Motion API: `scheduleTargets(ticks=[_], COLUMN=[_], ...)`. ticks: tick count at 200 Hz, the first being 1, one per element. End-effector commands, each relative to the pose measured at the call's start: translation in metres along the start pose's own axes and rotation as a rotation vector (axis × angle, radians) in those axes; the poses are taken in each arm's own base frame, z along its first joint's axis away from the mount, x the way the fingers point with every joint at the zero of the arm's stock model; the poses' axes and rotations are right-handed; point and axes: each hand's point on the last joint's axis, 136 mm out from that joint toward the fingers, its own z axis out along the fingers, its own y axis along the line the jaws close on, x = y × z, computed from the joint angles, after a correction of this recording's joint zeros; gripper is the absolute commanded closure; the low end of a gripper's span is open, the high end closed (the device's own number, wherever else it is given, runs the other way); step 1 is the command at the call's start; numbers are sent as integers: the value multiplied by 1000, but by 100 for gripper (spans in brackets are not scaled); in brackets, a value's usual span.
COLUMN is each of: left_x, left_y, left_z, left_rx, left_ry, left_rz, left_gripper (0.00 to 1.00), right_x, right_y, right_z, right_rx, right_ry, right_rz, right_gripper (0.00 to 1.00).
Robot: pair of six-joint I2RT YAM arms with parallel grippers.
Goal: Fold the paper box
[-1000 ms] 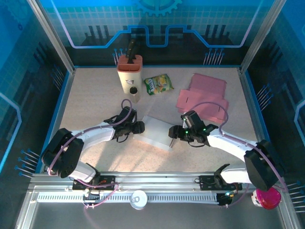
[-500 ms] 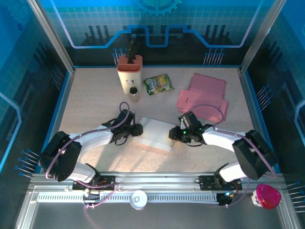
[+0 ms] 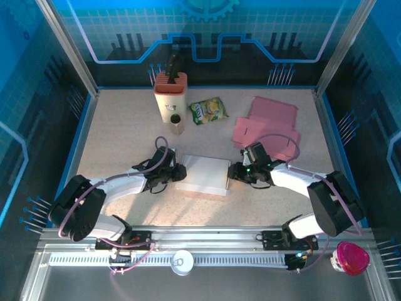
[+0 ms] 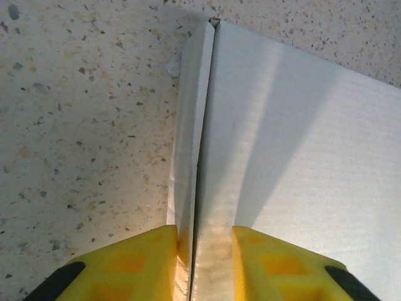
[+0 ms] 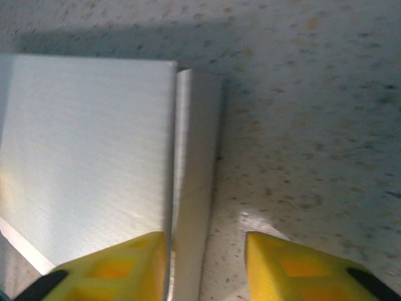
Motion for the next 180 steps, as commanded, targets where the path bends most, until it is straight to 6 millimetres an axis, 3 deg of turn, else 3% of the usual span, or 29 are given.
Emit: scheduleTargets(ticks=[1, 27, 56, 120, 180], left_x=[12, 14, 17, 19, 17], left_y=[17, 20, 29, 51, 63], left_z=[1, 4, 11, 19, 20], left_rx=[-46, -35, -9, 36, 35], left_ry=[20, 9, 9, 32, 33], left_rz=[-35, -63, -133, -246, -274], left_gripper=[74, 77, 81, 90, 93], right_x=[-4, -6, -3, -7, -32], right_y=[6, 7, 13, 33, 61], right_z=[-10, -11, -7, 7, 19], right_rx=[-72, -159, -241, -396, -574], right_ry=[26, 35, 48, 79, 77], right_rz=[-33, -14, -10, 27, 56], right_gripper=[48, 30, 23, 22, 25])
